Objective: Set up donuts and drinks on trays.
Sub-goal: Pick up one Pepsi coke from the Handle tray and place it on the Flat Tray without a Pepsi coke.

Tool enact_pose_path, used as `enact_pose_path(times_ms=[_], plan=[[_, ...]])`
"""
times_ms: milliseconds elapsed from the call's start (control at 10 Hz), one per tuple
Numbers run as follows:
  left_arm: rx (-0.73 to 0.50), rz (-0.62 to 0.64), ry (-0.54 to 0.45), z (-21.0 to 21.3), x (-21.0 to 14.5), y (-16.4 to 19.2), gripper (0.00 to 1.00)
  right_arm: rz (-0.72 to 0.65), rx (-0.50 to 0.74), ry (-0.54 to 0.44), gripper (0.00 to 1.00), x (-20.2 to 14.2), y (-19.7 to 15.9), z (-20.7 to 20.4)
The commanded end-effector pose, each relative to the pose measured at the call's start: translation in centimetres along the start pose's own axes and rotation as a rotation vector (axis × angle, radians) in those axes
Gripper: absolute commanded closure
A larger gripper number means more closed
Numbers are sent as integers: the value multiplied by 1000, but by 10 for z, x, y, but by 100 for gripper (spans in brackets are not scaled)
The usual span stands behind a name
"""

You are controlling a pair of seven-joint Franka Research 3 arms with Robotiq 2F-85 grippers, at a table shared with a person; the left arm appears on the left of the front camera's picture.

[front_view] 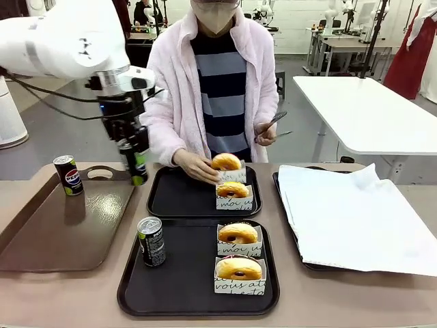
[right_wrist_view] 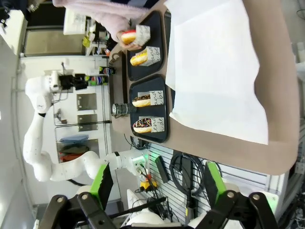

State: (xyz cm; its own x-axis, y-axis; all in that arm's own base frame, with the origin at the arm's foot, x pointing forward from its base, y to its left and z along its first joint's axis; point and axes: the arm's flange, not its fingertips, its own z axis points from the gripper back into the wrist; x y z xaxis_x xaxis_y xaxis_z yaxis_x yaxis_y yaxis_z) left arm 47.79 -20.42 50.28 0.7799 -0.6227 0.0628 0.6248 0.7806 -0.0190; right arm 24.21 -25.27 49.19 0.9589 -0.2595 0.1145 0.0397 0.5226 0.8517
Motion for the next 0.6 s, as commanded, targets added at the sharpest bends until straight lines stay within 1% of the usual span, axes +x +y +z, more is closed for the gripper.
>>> enact_pose_path(times_ms=[0, 100, 200, 300, 500], plan=[[43, -171, 3, 32, -109, 17, 42, 12, 24, -8, 0, 2, 0, 1], [27, -154, -28, 31, -148, 11, 42, 12, 24, -8, 0, 2, 0, 1], [50, -158, -22, 29, -141, 15, 42, 12, 24, -8, 0, 2, 0, 1], [51, -162, -14, 27, -126, 19, 42, 12, 24, -8, 0, 2, 0, 1], [57, -123, -13, 20, -100, 18, 42, 12, 24, -8, 0, 2, 0, 1]])
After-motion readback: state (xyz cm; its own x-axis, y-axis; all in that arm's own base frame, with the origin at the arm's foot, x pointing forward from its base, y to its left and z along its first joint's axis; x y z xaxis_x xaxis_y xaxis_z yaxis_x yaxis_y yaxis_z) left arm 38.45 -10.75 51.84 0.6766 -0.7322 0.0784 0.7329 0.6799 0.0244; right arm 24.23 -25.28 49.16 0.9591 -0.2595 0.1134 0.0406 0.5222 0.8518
